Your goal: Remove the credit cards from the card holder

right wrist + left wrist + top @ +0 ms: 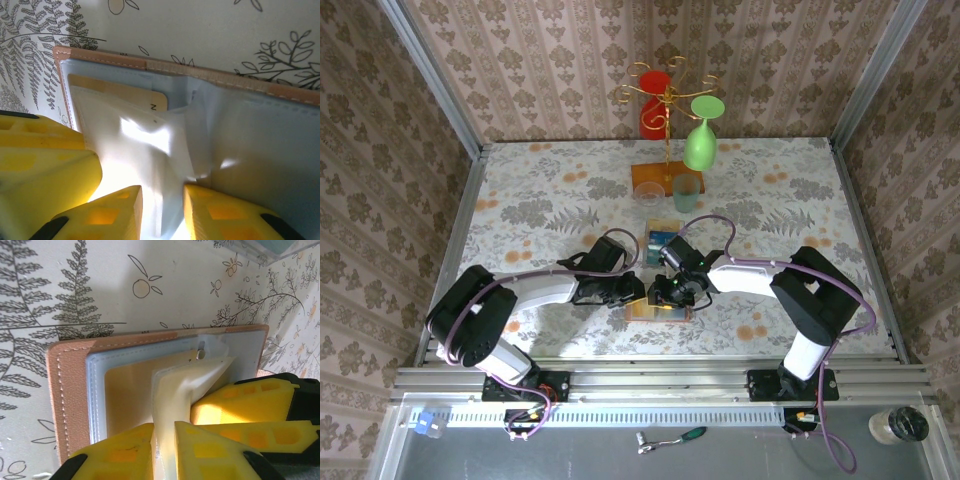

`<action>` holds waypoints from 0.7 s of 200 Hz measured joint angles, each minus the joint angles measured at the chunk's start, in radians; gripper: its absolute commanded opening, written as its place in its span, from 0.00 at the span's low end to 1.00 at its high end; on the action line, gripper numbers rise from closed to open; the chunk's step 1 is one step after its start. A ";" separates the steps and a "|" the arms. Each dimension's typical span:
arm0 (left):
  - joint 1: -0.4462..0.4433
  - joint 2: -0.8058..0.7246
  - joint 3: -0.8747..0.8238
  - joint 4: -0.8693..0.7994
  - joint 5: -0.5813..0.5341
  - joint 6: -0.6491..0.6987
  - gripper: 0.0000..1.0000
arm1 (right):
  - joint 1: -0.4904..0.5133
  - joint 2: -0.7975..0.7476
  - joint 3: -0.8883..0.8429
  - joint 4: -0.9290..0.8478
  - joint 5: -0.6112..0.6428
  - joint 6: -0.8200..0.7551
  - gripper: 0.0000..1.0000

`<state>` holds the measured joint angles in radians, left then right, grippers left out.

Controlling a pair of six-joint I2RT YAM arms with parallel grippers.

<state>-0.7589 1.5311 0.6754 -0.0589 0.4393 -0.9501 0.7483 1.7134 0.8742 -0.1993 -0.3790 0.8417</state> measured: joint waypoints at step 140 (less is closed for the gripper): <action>-0.031 -0.016 0.073 -0.054 0.003 0.002 0.23 | -0.074 -0.265 -0.071 -0.023 0.045 0.000 0.30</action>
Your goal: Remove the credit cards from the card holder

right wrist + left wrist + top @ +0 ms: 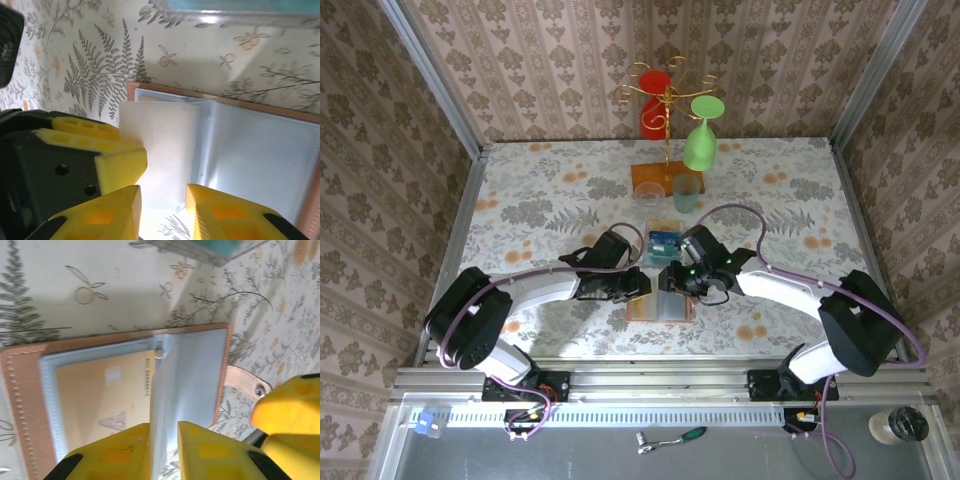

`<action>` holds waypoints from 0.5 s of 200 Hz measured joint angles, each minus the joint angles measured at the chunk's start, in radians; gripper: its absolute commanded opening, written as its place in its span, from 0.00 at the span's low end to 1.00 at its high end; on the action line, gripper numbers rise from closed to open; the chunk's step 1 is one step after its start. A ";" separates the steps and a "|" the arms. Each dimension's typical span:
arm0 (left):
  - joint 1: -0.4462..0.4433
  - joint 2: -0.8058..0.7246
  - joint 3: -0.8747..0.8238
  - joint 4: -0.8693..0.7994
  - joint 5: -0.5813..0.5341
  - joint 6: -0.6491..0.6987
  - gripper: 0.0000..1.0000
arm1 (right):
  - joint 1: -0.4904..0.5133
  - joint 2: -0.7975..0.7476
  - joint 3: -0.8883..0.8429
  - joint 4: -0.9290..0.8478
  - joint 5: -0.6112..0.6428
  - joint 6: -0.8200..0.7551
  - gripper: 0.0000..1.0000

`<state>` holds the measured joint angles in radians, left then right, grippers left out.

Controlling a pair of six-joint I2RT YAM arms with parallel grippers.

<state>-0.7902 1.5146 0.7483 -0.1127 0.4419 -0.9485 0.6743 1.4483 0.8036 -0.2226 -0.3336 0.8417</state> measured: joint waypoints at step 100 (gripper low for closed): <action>-0.097 0.136 0.127 0.007 0.008 -0.002 0.51 | -0.115 -0.201 -0.097 -0.059 0.017 -0.001 0.31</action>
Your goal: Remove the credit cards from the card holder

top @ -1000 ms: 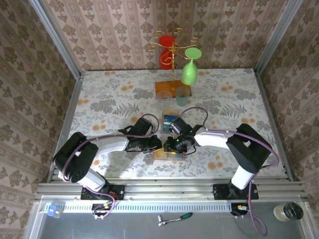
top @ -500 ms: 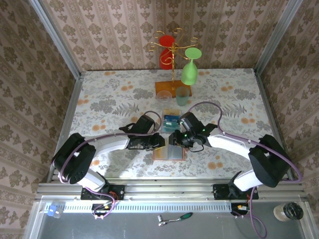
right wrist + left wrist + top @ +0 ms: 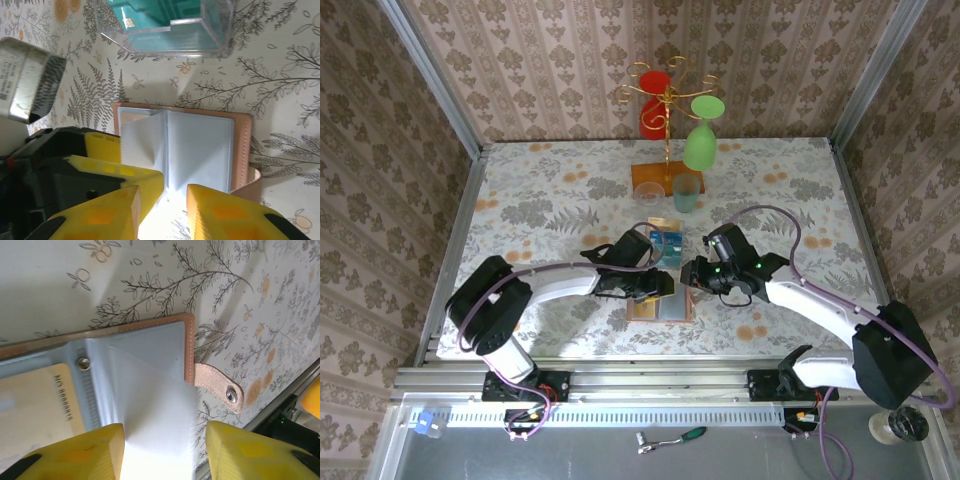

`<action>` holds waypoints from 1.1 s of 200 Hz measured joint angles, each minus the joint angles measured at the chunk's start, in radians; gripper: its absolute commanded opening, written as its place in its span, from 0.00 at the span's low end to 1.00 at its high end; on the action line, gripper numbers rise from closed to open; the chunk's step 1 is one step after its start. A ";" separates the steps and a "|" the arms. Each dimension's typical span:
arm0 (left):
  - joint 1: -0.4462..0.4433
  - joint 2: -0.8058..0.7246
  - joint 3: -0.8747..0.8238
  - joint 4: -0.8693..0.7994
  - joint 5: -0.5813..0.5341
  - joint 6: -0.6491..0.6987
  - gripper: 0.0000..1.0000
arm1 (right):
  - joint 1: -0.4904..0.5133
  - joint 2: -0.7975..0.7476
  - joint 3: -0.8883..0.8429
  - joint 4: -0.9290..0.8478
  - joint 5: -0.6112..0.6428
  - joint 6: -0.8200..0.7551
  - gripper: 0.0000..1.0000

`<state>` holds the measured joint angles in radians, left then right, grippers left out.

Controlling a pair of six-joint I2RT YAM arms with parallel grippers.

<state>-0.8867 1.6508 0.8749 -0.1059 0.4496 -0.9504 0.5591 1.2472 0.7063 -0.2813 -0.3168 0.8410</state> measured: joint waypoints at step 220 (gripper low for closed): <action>0.044 -0.020 0.020 0.023 0.006 -0.006 0.50 | -0.021 -0.027 -0.029 -0.023 -0.013 0.000 0.31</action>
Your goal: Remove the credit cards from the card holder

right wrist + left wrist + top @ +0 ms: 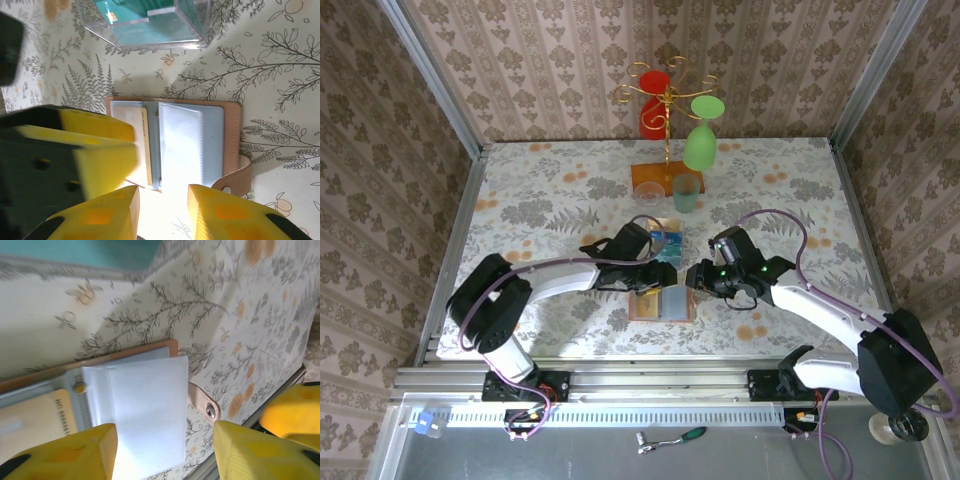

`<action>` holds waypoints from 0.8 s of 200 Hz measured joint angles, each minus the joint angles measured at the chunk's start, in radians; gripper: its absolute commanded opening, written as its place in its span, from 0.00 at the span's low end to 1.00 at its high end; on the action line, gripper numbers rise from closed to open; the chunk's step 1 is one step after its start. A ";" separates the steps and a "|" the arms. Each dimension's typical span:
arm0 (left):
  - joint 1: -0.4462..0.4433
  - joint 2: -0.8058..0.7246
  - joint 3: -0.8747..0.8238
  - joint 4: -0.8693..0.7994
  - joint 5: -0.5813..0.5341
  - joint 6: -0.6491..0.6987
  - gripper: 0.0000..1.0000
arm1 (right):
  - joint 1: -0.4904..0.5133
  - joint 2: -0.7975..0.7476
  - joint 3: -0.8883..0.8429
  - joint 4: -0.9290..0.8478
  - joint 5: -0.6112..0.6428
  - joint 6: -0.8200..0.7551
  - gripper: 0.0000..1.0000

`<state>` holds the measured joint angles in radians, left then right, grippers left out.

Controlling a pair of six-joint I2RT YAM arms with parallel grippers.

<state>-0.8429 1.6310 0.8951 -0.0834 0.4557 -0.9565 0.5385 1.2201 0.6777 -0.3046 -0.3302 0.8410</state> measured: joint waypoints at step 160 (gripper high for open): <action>0.125 -0.099 -0.217 -0.085 -0.032 0.090 0.17 | 0.150 0.261 0.153 0.024 -0.017 0.004 0.27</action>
<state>-0.7181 1.5318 0.6785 -0.1688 0.4236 -0.8665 0.6880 1.4815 0.8307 -0.2802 -0.3473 0.8452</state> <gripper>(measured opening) 0.177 0.266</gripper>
